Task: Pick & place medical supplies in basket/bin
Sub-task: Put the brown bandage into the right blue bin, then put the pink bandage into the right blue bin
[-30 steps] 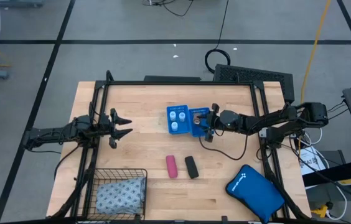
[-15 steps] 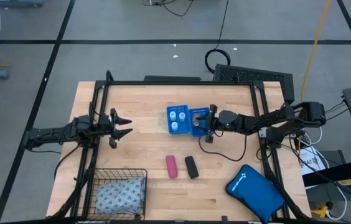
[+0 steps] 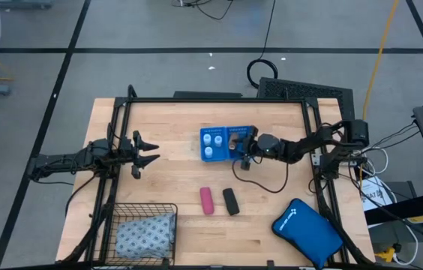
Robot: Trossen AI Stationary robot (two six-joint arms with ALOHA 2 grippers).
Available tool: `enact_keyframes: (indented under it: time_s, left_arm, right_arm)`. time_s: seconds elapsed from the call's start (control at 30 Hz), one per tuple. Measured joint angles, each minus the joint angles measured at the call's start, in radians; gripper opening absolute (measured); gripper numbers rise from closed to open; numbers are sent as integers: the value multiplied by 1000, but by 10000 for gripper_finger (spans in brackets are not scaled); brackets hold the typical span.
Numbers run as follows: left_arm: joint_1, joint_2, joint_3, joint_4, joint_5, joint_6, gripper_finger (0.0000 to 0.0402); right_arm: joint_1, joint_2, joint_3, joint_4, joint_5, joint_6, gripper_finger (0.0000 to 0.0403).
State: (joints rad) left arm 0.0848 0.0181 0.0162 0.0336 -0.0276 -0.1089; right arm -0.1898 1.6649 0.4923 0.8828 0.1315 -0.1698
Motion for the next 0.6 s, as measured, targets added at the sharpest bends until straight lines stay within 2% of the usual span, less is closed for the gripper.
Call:
enact_keyframes:
  time_s: [0.4, 0.6]
  left_arm:
    - [0, 0, 0, -2, 0, 0, 208]
    - [0, 0, 0, -2, 0, 0, 204]
  right_arm:
    - [1, -56, -2, -16, -2, 80, 171]
    - [2, -125, -2, -14, -5, 156, 172]
